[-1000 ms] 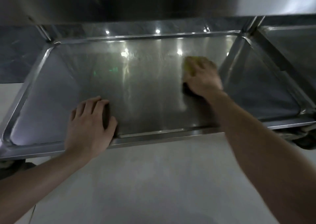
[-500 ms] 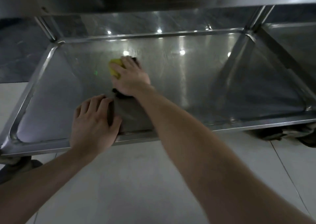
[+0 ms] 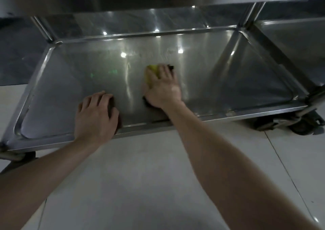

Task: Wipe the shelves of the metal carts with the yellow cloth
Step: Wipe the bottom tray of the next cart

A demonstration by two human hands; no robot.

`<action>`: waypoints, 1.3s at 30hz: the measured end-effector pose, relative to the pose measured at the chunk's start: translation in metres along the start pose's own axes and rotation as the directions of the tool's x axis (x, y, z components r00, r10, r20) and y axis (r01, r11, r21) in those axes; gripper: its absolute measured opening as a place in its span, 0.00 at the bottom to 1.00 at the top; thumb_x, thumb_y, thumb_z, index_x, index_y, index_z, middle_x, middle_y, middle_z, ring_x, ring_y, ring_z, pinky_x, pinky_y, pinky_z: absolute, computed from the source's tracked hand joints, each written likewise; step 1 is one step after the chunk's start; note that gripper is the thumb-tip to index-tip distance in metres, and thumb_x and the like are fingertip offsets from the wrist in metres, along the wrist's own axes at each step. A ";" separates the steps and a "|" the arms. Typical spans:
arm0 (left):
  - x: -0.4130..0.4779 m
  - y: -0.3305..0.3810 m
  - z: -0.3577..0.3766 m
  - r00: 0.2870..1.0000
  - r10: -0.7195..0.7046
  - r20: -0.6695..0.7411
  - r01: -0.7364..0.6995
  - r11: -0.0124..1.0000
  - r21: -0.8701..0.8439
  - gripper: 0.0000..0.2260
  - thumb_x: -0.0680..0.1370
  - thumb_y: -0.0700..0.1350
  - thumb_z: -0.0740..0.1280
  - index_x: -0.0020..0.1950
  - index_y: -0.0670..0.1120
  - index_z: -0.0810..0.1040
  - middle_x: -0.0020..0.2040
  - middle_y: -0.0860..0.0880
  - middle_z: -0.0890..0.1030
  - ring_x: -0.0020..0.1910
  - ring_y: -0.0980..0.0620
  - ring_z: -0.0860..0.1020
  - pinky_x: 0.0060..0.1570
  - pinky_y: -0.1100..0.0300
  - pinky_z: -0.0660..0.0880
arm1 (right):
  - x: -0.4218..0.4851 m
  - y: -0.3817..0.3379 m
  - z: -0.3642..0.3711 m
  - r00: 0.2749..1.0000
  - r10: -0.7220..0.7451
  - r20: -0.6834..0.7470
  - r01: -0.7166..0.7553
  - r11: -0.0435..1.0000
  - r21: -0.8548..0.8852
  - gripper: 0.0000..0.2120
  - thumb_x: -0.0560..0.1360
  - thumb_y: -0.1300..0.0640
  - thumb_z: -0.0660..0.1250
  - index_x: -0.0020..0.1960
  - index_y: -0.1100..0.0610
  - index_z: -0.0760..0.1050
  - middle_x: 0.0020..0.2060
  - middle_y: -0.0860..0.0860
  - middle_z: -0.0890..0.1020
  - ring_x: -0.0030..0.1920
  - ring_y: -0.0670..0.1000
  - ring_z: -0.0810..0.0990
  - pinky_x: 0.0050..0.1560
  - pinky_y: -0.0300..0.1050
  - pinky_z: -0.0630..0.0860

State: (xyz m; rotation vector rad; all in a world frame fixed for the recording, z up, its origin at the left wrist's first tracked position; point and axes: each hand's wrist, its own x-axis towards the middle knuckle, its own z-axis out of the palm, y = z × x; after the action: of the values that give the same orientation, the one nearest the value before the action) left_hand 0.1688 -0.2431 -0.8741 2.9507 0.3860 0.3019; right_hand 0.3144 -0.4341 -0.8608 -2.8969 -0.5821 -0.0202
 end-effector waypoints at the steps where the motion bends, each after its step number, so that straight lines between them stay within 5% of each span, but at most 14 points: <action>1: 0.000 0.000 0.000 1.000 -0.005 -0.001 0.005 1.000 -0.013 0.23 0.81 0.55 0.55 0.71 0.48 0.76 0.75 0.43 0.75 0.70 0.35 0.73 0.68 0.39 0.69 | -0.006 -0.038 0.005 0.992 -0.111 0.058 0.109 0.993 0.035 0.32 0.83 0.39 0.47 0.86 0.44 0.56 0.86 0.58 0.54 0.86 0.58 0.49 0.84 0.62 0.44; 3: -0.001 0.000 -0.001 1.000 -0.008 -0.007 0.008 1.000 -0.025 0.21 0.81 0.54 0.54 0.70 0.50 0.75 0.75 0.44 0.76 0.69 0.35 0.73 0.68 0.39 0.70 | -0.018 -0.073 0.005 0.969 -0.225 0.097 0.214 0.970 0.111 0.29 0.85 0.39 0.49 0.86 0.41 0.55 0.87 0.54 0.50 0.86 0.54 0.44 0.85 0.58 0.41; 6: 0.001 0.000 0.001 1.000 -0.012 -0.021 0.011 1.000 -0.029 0.22 0.80 0.53 0.56 0.70 0.49 0.76 0.74 0.43 0.76 0.69 0.35 0.73 0.67 0.39 0.70 | -0.040 -0.018 -0.003 0.977 -0.208 0.048 0.199 0.969 0.148 0.29 0.85 0.38 0.55 0.85 0.38 0.58 0.87 0.50 0.54 0.86 0.51 0.48 0.85 0.55 0.44; 10: 0.001 -0.001 0.001 0.999 -0.010 -0.037 0.008 0.999 -0.050 0.23 0.78 0.53 0.57 0.69 0.48 0.77 0.73 0.42 0.77 0.68 0.34 0.74 0.67 0.38 0.71 | -0.079 0.147 -0.030 0.988 0.151 -0.018 -0.150 0.988 0.042 0.36 0.78 0.31 0.47 0.85 0.38 0.57 0.86 0.54 0.57 0.86 0.56 0.53 0.85 0.57 0.47; 14: 0.002 -0.001 0.002 1.000 0.015 -0.027 -0.015 0.999 -0.028 0.23 0.77 0.51 0.56 0.68 0.47 0.78 0.71 0.41 0.78 0.65 0.33 0.76 0.65 0.39 0.72 | -0.108 0.234 -0.057 0.869 0.495 -0.007 -0.495 0.869 0.012 0.37 0.77 0.33 0.45 0.84 0.41 0.57 0.86 0.57 0.55 0.85 0.60 0.52 0.84 0.63 0.48; 16: 0.003 0.000 -0.004 1.000 0.014 0.015 -0.014 1.000 -0.018 0.23 0.77 0.52 0.55 0.67 0.47 0.79 0.70 0.42 0.79 0.65 0.34 0.76 0.64 0.40 0.71 | -0.106 0.204 -0.050 0.829 0.558 -0.032 -0.559 0.829 -0.005 0.36 0.78 0.35 0.48 0.84 0.44 0.58 0.86 0.60 0.54 0.85 0.61 0.52 0.84 0.64 0.47; 18: 0.007 -0.009 -0.012 0.998 0.031 0.054 -0.026 0.996 -0.086 0.24 0.78 0.52 0.54 0.68 0.48 0.79 0.70 0.42 0.80 0.67 0.35 0.76 0.66 0.41 0.71 | -0.093 0.130 -0.031 0.863 0.501 -0.057 -0.501 0.865 0.017 0.33 0.80 0.39 0.51 0.84 0.46 0.59 0.85 0.62 0.55 0.85 0.61 0.52 0.84 0.62 0.48; 21: 0.006 -0.050 -0.025 0.997 0.078 0.005 -0.077 0.990 -0.116 0.26 0.77 0.47 0.53 0.70 0.44 0.79 0.70 0.40 0.80 0.67 0.33 0.78 0.67 0.39 0.74 | -0.076 -0.023 0.005 0.977 0.204 -0.056 -0.200 0.977 0.068 0.31 0.83 0.43 0.55 0.85 0.47 0.61 0.85 0.60 0.58 0.85 0.60 0.52 0.84 0.58 0.46; 25: -0.015 -0.119 -0.045 0.998 0.003 -0.066 0.001 0.998 0.057 0.19 0.80 0.40 0.61 0.69 0.40 0.79 0.68 0.37 0.81 0.67 0.32 0.77 0.64 0.35 0.74 | -0.065 -0.169 0.026 0.991 -0.127 0.039 0.121 0.983 0.142 0.30 0.83 0.42 0.54 0.85 0.44 0.60 0.86 0.59 0.54 0.86 0.58 0.47 0.85 0.58 0.42; 30: -0.023 -0.140 -0.048 0.999 -0.018 0.035 0.015 0.996 0.088 0.20 0.86 0.53 0.60 0.76 0.46 0.73 0.76 0.43 0.75 0.76 0.38 0.70 0.74 0.38 0.67 | -0.063 -0.111 0.019 0.989 -0.137 0.054 0.127 0.980 0.153 0.29 0.84 0.38 0.55 0.85 0.39 0.57 0.87 0.51 0.54 0.86 0.52 0.47 0.85 0.55 0.42; 35: -0.026 -0.128 -0.040 0.997 -0.021 0.077 0.020 1.000 0.017 0.29 0.82 0.61 0.52 0.77 0.49 0.72 0.77 0.45 0.73 0.74 0.38 0.71 0.76 0.39 0.65 | -0.054 0.045 -0.004 0.974 0.217 -0.063 -0.215 0.976 0.045 0.34 0.79 0.34 0.49 0.84 0.41 0.59 0.84 0.56 0.60 0.84 0.58 0.55 0.84 0.60 0.50; 39: -0.029 -0.131 -0.034 1.000 0.000 -0.003 0.000 1.000 0.024 0.27 0.83 0.60 0.54 0.76 0.48 0.74 0.76 0.46 0.74 0.74 0.41 0.72 0.76 0.41 0.66 | -0.002 0.053 -0.001 0.873 0.479 -0.093 -0.483 0.875 -0.024 0.30 0.82 0.41 0.52 0.82 0.47 0.62 0.83 0.61 0.60 0.84 0.62 0.54 0.83 0.66 0.48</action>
State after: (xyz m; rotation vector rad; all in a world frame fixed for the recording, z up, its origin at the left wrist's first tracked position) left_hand 0.1026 -0.1216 -0.8695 2.9737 0.3922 0.3037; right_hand 0.3330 -0.4828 -0.8697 -2.9799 0.1711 -0.0870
